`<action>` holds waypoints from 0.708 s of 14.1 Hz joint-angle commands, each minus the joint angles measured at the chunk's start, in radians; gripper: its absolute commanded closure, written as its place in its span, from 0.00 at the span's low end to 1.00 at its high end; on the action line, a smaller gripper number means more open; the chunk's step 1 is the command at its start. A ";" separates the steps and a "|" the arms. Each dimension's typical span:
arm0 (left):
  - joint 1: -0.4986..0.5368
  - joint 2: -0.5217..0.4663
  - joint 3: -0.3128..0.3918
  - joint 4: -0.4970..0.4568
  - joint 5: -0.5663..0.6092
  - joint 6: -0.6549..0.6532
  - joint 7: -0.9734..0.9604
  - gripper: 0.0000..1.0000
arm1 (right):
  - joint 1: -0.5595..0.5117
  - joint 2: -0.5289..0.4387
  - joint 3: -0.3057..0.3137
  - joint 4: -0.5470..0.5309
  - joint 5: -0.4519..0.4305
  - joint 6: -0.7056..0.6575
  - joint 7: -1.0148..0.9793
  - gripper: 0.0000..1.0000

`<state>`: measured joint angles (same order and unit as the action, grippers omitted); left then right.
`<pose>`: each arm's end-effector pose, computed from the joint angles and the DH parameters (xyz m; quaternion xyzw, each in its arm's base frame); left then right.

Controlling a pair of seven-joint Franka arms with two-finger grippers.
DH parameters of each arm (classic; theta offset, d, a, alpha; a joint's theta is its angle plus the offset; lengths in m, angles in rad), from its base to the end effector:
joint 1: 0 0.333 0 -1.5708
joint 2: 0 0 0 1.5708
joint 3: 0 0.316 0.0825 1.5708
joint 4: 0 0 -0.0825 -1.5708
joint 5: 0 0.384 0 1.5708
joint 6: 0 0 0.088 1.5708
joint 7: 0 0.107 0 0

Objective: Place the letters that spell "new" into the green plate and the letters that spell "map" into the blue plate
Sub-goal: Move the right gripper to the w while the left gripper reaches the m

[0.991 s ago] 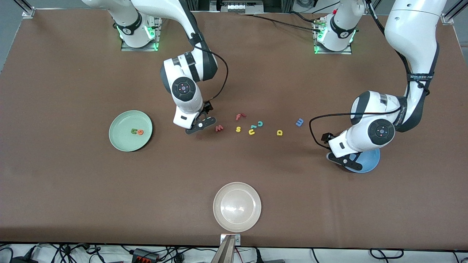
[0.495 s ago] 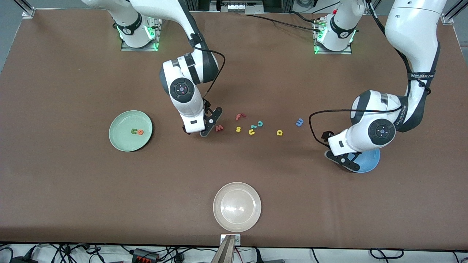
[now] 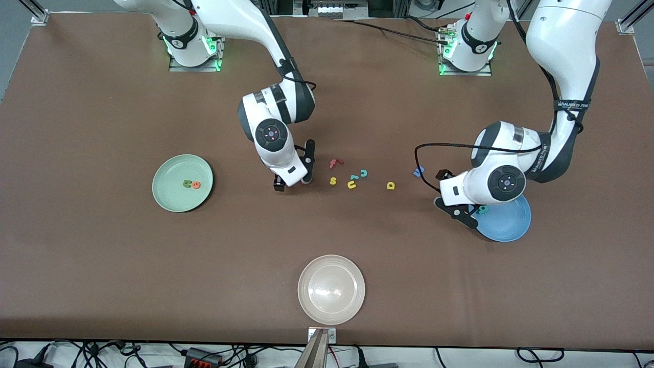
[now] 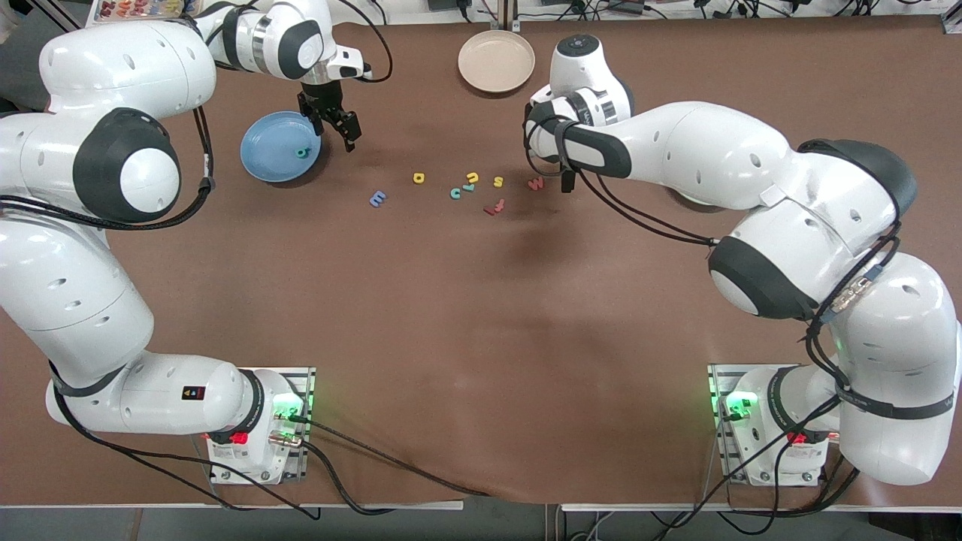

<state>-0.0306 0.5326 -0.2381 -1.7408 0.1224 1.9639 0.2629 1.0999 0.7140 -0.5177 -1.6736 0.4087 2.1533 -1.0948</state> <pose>0.6126 -0.1489 0.2572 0.9478 -0.2835 -0.1455 0.0088 0.5255 0.4081 0.2184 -0.7259 -0.6852 0.0587 0.0091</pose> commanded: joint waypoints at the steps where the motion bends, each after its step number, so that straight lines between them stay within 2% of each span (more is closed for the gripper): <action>1: 0.011 -0.003 -0.006 -0.003 0.025 0.009 0.035 0.00 | -0.011 0.028 0.031 0.028 0.018 0.077 -0.036 0.00; 6: 0.009 -0.005 -0.006 0.003 0.022 0.010 0.016 0.00 | -0.006 0.058 0.068 0.025 0.016 0.189 -0.065 0.00; 10: 0.009 -0.005 -0.007 0.003 0.022 0.012 0.016 0.00 | 0.009 0.064 0.073 0.023 0.009 0.218 -0.092 0.08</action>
<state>-0.0262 0.5353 -0.2381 -1.7400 0.1224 1.9737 0.2734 1.1063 0.7676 -0.4468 -1.6665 0.4085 2.3600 -1.1423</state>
